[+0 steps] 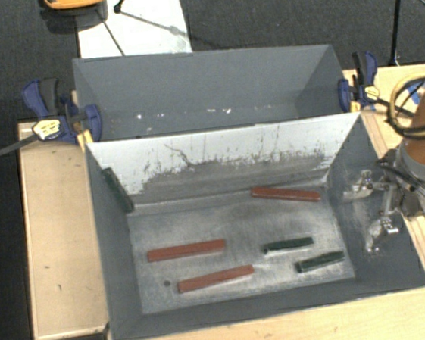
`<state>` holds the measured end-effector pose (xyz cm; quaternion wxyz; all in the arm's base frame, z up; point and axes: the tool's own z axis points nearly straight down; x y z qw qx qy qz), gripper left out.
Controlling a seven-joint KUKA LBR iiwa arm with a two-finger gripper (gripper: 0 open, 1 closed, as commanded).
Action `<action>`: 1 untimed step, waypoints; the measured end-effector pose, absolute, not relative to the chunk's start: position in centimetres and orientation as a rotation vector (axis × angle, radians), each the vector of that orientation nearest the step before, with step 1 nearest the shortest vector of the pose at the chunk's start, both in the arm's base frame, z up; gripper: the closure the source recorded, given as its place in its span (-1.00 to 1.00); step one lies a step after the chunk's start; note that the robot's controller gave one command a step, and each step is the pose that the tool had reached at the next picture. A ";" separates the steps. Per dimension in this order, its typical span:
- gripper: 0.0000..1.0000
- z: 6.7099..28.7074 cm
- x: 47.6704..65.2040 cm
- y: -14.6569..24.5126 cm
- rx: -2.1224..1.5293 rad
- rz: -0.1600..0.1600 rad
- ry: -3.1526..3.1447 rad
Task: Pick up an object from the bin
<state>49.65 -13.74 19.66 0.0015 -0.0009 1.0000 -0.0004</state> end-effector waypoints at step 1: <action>-1.00 12.3 50.4 -9.0 -0.047 -0.002 3.134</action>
Offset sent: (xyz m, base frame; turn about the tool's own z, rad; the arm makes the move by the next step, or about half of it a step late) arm -0.0089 0.0625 -0.0596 -0.0981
